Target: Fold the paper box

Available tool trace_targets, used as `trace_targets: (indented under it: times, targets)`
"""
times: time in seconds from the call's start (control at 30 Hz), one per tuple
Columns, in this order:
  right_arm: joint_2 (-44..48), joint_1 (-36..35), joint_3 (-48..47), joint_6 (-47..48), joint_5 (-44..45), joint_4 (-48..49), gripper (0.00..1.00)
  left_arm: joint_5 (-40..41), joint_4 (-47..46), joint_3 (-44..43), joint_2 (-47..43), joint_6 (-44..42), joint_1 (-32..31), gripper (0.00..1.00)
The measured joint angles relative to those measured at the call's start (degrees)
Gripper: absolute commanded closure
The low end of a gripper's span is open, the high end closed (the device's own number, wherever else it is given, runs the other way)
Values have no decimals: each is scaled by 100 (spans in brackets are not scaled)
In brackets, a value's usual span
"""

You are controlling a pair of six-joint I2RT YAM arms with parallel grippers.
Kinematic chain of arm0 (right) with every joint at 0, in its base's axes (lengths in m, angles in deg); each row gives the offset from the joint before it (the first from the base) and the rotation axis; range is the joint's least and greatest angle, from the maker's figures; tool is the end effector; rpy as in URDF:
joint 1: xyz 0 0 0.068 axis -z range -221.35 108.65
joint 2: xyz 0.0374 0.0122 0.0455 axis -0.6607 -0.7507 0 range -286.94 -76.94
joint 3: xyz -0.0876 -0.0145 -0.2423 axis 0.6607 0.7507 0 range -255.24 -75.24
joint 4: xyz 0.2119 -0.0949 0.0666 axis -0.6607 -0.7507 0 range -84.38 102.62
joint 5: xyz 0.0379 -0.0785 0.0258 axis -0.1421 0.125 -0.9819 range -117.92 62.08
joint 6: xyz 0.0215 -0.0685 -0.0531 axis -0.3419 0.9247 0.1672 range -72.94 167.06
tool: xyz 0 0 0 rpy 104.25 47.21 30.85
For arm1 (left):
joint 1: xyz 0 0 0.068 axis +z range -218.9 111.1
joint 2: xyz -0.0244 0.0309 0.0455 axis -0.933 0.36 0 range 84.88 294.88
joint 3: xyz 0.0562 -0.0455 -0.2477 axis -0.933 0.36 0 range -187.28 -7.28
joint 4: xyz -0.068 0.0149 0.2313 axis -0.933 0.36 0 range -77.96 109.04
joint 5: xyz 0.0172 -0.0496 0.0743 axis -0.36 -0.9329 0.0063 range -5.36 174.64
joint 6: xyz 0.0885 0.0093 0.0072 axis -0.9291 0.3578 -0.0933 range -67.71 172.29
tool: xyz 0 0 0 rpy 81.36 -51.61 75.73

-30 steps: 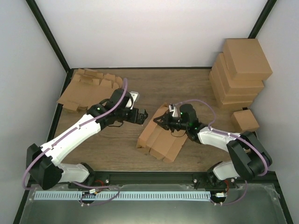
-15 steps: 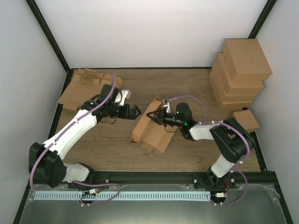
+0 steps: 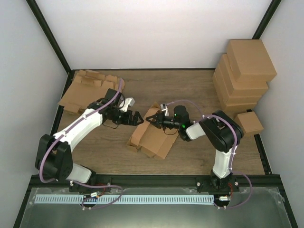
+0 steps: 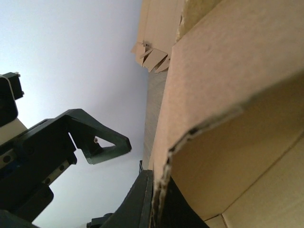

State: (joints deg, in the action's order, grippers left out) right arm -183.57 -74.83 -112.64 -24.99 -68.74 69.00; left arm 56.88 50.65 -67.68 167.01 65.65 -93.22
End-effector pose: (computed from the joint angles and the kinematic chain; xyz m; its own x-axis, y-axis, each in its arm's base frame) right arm 0.2694 0.2405 0.1342 -0.9600 0.2282 -0.1624 -0.1162 0.2028 0.9723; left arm 0.2467 -0.1522 0.2073 -0.9032 0.1838 -0.3878 0.3759 0.7749 -0.5082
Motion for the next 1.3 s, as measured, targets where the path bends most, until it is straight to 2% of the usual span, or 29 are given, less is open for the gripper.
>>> trace_targets:
  times: [0.13,0.33,0.53,0.63,0.73,0.97,1.3]
  targets:
    - [-127,-4,-173,22,-42,-24,99,-103,-125,63,153,-13,-24,0]
    - [-153,-4,-216,63,-61,-63,99,138,-221,66,378,-72,-400,17]
    - [-162,-4,-216,72,-61,-63,99,553,-223,61,664,-151,-772,18]
    - [-192,-2,-216,87,-61,-63,99,723,-175,-20,748,-179,-970,26]
    - [-223,0,-216,107,-66,-66,99,984,-63,-195,905,-229,-1174,30]
    - [-243,0,-214,173,-72,-52,99,1421,17,-361,1045,-254,-1342,31]
    - [-348,0,52,160,-94,514,99,1587,48,-428,1045,-205,-1351,44]
